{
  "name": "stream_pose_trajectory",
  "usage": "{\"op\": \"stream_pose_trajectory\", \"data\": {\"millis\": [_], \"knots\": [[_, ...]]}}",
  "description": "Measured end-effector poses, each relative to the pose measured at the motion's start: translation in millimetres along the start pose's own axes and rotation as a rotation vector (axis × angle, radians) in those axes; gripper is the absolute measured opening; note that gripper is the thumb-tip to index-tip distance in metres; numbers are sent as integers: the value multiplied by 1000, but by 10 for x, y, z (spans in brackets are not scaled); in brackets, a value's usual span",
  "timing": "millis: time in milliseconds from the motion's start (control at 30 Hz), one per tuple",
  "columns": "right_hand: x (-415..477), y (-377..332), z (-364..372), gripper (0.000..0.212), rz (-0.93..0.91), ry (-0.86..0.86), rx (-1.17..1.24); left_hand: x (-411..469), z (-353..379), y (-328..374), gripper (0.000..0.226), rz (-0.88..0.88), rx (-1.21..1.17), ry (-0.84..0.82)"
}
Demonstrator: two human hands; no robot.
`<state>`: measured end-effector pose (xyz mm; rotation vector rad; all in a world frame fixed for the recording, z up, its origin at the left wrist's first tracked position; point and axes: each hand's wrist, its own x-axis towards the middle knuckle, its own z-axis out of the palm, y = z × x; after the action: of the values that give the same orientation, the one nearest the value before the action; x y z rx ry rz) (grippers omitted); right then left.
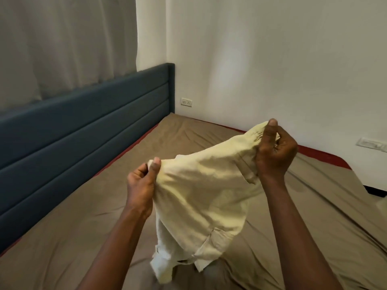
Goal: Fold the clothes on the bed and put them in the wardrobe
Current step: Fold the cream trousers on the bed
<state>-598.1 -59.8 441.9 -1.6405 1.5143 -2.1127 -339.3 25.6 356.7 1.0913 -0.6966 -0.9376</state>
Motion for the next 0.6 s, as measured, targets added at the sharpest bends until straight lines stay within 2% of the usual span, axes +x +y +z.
{"op": "stream_pose_trajectory", "data": {"millis": [67,133,233,267,333,433,500,533,600], "knots": [[85,-91,189,53,92,9,71,114,-99,56,40,217,113,-52],[180,-185,414,58,169,-8,113,262,-252,64,22,331,302,-172],[237,-265,762,62,160,-113,158,487,-464,0,21,220,249,-308],[207,-297,926,62,150,-170,150,571,-538,7,20,163,198,-265],[212,-379,1168,63,47,-359,74,803,-644,13,13,125,166,-74],[246,-549,1633,57,-203,-809,-222,1468,-1101,286,8,134,262,163],[286,-702,1923,72,-341,-1040,-373,1893,-1384,652,9,204,349,248],[320,-800,2053,77,-408,-1081,-386,2045,-1468,888,12,260,396,283],[405,-1054,2293,72,-518,-1029,-349,2287,-1562,1458,17,405,418,334]]}}
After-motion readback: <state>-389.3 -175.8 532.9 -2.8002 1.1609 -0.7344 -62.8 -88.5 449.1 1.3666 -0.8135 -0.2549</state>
